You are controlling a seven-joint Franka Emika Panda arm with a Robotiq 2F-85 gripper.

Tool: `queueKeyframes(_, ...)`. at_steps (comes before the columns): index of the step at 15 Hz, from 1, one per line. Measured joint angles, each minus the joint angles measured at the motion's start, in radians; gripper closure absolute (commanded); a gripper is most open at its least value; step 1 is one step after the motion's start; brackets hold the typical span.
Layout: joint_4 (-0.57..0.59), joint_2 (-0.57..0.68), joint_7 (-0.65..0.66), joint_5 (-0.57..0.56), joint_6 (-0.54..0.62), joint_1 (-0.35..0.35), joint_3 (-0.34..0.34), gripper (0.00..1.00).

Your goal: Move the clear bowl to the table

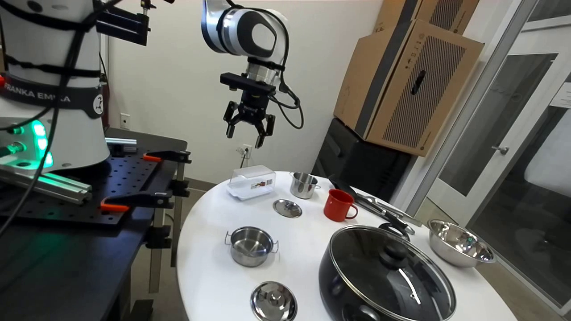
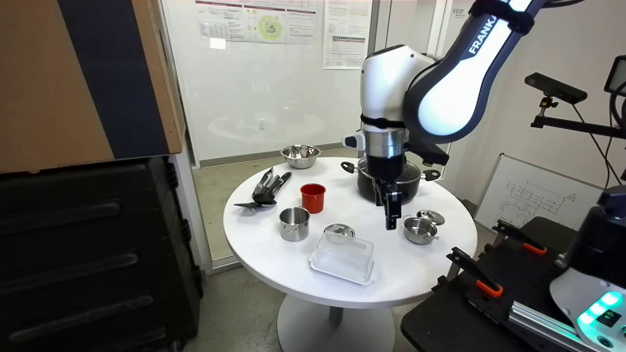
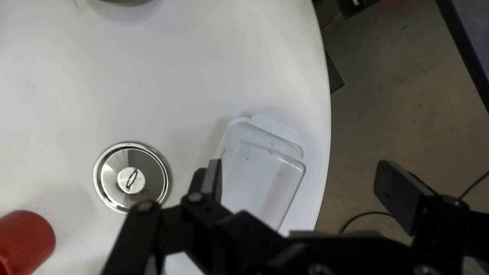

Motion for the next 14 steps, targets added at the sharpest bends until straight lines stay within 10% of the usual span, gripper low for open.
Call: queueKeyframes(14, 0.157, 0.205, 0.224, -0.127, 0.014, 0.020, -0.011, 0.00)
